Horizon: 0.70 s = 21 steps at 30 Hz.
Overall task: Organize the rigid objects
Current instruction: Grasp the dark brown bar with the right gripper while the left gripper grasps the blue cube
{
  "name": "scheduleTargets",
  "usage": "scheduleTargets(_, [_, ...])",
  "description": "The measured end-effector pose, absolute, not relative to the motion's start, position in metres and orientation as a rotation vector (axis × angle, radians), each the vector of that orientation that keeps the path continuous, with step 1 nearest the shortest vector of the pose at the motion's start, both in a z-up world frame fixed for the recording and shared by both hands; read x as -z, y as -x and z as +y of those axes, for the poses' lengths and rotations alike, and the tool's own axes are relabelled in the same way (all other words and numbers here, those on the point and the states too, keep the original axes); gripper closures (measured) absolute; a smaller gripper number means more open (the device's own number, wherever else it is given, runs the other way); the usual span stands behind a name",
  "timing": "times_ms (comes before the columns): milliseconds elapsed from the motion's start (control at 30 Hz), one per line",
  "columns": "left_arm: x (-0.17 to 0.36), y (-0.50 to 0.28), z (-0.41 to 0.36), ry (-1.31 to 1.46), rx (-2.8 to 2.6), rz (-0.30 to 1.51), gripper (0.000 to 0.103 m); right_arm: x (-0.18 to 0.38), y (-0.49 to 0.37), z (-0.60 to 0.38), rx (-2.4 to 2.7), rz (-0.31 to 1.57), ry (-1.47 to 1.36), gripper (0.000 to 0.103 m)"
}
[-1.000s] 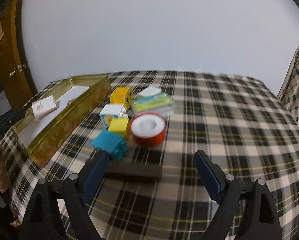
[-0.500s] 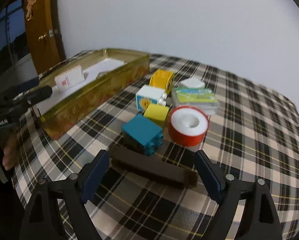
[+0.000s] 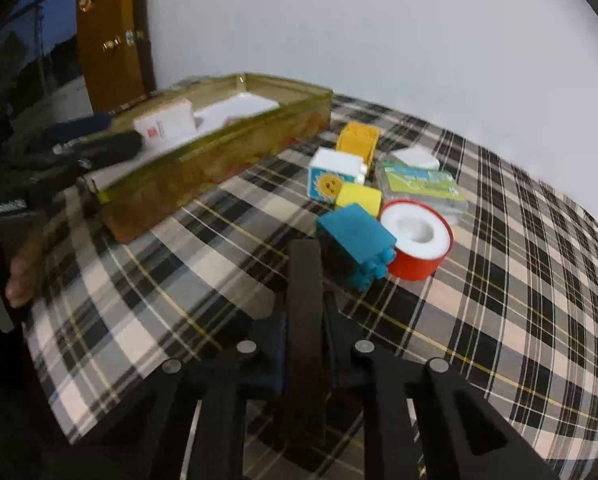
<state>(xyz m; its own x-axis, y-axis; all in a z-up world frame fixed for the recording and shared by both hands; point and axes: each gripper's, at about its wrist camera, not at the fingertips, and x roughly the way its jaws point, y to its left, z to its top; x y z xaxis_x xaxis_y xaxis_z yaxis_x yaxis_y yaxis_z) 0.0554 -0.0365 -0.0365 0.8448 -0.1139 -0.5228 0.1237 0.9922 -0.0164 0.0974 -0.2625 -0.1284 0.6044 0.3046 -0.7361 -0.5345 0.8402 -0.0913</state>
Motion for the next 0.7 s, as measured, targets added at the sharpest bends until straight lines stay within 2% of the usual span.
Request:
scheduleTargets(267, [0.033,-0.074,-0.081,-0.057,0.189,0.582,0.001,0.105,-0.077,-0.292,-0.4,0.621,0.189,0.086])
scheduleTargets(633, [0.054,-0.111,-0.155,-0.126,0.244,0.685,0.001,0.095,-0.091,-0.325,-0.031,0.573,0.165,0.086])
scheduleTargets(700, [0.059,-0.115,-0.164,-0.142,0.26,0.711,0.005,0.094,-0.092,-0.329,-0.012,0.568,0.156,0.086])
